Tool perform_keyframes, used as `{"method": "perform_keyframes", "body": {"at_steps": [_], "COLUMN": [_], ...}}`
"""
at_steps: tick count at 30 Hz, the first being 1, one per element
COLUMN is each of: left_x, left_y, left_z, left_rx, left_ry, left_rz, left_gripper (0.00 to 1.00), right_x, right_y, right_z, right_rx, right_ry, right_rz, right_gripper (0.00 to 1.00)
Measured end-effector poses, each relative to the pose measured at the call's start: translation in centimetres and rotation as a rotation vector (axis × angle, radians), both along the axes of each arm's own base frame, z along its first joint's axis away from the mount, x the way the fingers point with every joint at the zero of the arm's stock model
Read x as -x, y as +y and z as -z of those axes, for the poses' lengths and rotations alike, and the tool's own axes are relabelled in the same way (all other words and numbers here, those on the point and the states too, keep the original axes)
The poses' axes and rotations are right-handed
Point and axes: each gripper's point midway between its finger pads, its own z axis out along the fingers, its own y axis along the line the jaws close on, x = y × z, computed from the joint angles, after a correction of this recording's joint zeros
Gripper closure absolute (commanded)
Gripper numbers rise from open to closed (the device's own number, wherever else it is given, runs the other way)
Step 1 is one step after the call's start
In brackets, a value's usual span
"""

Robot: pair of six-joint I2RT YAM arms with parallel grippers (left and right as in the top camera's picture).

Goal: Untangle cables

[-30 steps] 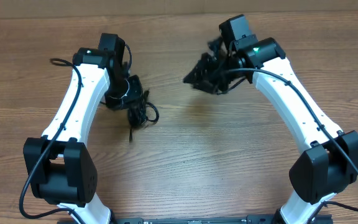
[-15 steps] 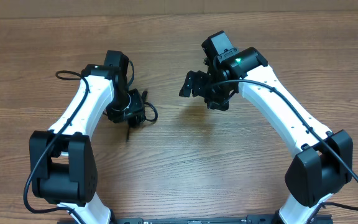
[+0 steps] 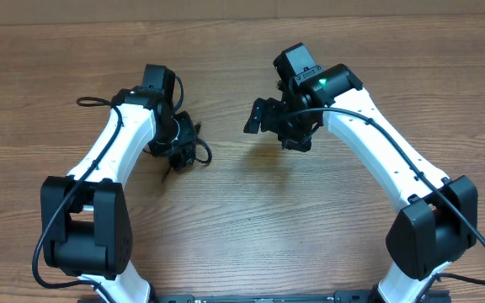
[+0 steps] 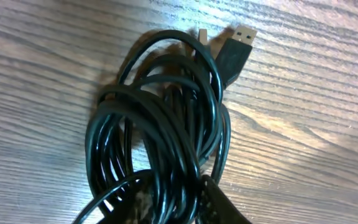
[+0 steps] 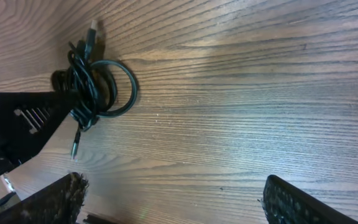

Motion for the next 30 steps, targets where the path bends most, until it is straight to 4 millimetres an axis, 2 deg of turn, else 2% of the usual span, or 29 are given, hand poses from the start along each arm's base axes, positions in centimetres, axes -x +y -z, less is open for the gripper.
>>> {"method": "perform_keyframes", "body": {"at_steps": [4,7,8,10,13,18,21,23,25,29,30], "left_x": [0.2,0.7,0.3,-1.4,-2.1,-1.3,-1.3,-1.2,-1.1,-1.0,-1.1], "left_y": [-0.1,-2.3,-3.5,-6.4,-9.0,-10.3,-10.6,-10.6,-10.6,-11.3,-11.6], "left_z": [-0.1,-1.9,-3.1,-7.1,-12.0,-13.9,-14.2,-14.2,-14.2,-15.1,-15.6], "left_rx": [0.003,0.126,0.193,0.364,0.535,0.644,0.671,0.671,0.675,0.741,0.765], "left_ry": [0.008,0.033,0.017,-0.066,-0.161,-0.157,-0.162,-0.160,-0.156,-0.154,-0.163], "left_rz": [0.009,0.077,0.102,0.170,0.250,0.281,0.290,0.290,0.289,0.295,0.298], "left_gripper": [0.96,0.96,0.96,0.96,0.96,0.96,0.96,0.96,0.96,0.96,0.96], "right_x": [0.6,0.9,0.9,0.8,0.4,0.3,-0.1,-0.4,-0.8,-0.8,-0.8], "right_y": [0.8,1.5,1.7,2.0,2.3,2.6,2.8,3.1,3.5,3.9,4.0], "right_z": [0.0,0.0,-0.1,-0.2,-0.3,-0.5,-0.7,-0.8,-1.1,-1.3,-1.3], "right_rx": [0.001,-0.002,-0.006,-0.013,-0.023,-0.042,-0.053,-0.065,-0.088,-0.106,-0.108], "right_ry": [0.000,-0.012,-0.018,-0.030,-0.047,-0.053,-0.072,-0.084,-0.101,-0.103,-0.108], "right_rz": [-0.026,-0.054,-0.061,-0.070,-0.069,-0.073,-0.073,-0.074,-0.079,-0.084,-0.088], "right_gripper": [0.09,0.05,0.04,0.04,0.05,0.05,0.05,0.11,0.29,0.33,0.47]}}
